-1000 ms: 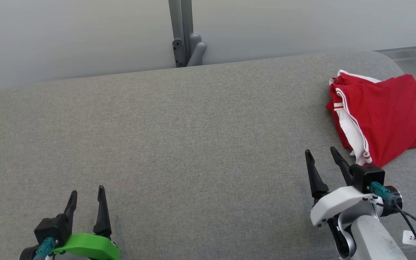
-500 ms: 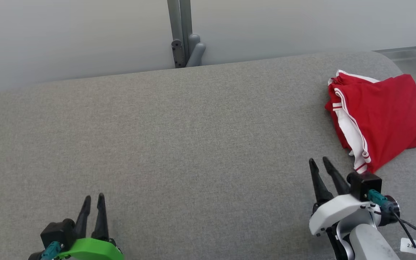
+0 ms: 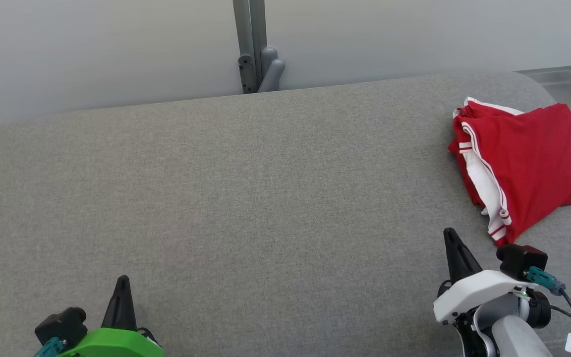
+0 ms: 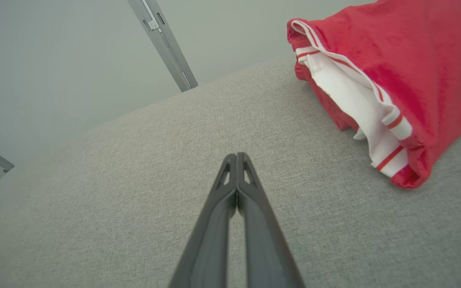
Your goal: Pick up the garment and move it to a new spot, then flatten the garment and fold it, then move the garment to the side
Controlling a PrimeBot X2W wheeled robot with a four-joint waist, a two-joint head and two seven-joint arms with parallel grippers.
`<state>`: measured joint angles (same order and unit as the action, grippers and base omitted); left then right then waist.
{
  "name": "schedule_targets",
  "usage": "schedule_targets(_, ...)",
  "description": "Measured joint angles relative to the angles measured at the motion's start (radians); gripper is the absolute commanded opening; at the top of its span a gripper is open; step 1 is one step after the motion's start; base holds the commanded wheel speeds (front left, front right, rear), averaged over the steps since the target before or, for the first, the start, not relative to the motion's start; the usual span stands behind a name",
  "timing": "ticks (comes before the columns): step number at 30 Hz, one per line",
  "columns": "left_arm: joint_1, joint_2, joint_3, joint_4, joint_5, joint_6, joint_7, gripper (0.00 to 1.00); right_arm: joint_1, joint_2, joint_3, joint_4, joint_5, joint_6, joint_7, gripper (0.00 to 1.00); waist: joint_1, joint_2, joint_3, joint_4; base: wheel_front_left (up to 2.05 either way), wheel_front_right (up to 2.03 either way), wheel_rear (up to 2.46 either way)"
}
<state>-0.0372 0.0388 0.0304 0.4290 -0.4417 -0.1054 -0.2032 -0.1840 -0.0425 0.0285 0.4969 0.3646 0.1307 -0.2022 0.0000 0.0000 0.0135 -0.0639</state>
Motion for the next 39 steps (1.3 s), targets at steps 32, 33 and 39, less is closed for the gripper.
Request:
schedule_targets(32, -0.021, 0.001, 0.032, -0.067, -0.457, -0.009, 0.123, 0.0, 0.022, -0.001, -0.053, -0.094, 0.49, 0.0, 0.122, 0.0, 0.0, 0.0, -0.003, 0.018, 0.0, 0.0, 0.0)
schedule_targets(33, -0.021, 0.001, 0.033, -0.069, -0.467, -0.009, 0.125, 0.0, 0.024, -0.001, -0.054, -0.096, 0.503, 0.0, 0.124, 0.0, 0.0001, 0.0, -0.003, 0.018, 0.0, 0.0, 0.0)
schedule_targets(39, -0.029, 0.002, 0.038, -0.077, -0.539, -0.009, 0.146, 0.0, 0.03, -0.001, -0.063, -0.11, 0.576, 0.0, 0.144, 0.0, 0.0, 0.0, -0.003, 0.022, 0.0, 0.0, 0.0)
